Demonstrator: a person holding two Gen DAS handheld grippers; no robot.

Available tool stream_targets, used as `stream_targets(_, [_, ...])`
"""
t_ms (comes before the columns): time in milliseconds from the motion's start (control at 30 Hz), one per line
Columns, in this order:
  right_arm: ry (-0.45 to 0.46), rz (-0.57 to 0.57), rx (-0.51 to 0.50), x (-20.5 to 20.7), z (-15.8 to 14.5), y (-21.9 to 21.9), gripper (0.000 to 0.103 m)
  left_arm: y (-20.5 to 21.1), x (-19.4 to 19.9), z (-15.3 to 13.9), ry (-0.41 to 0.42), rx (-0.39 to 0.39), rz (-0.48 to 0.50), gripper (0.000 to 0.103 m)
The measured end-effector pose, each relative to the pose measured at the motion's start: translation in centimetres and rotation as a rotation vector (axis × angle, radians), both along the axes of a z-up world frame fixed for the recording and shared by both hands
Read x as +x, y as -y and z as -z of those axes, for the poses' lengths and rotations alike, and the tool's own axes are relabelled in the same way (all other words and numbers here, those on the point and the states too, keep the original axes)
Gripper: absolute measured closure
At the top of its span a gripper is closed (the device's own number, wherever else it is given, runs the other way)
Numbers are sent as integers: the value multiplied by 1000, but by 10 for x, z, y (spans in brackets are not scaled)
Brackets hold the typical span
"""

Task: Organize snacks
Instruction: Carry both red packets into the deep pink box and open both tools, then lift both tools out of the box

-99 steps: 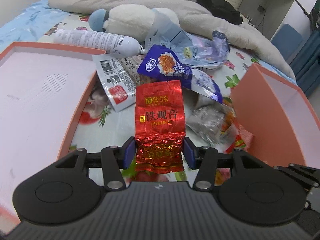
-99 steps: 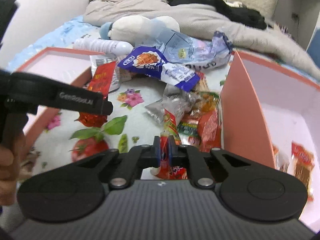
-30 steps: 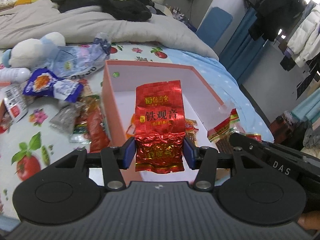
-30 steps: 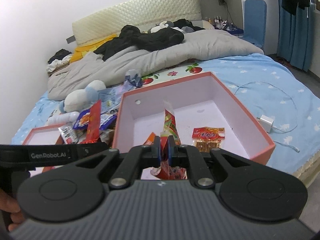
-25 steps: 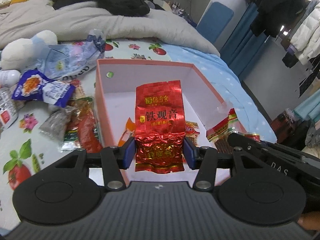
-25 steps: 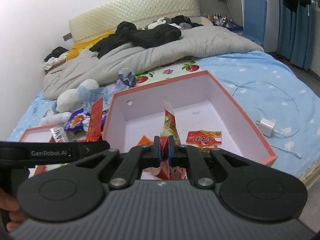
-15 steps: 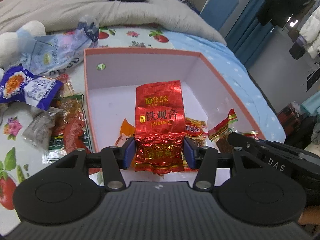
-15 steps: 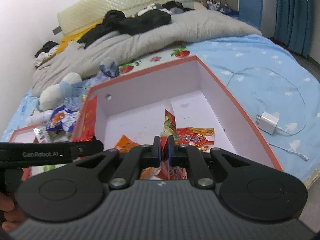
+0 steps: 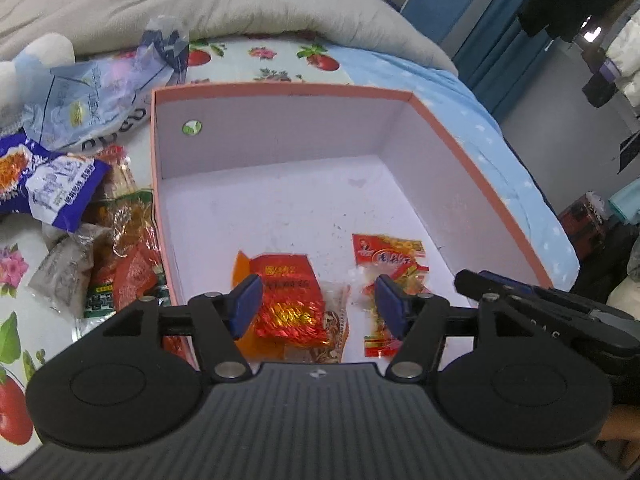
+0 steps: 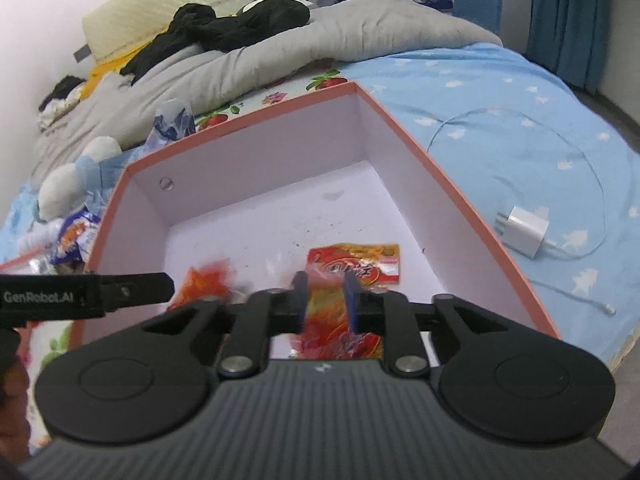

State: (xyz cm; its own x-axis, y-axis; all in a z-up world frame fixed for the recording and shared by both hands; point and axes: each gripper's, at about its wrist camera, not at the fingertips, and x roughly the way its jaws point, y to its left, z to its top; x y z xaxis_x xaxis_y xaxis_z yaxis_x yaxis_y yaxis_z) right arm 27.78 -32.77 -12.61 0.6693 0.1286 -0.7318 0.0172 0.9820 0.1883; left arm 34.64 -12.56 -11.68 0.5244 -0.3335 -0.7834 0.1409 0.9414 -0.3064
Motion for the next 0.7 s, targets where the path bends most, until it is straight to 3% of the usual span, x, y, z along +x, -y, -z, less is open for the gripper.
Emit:
stream_targets(300, [79, -5, 5, -42, -31, -17, 68, -16, -48, -43, 62, -9, -10, 35])
stream_targets(700, [189, -31, 19, -128, -73, -48, 68, -43, -151, -98, 181, 0, -14, 35])
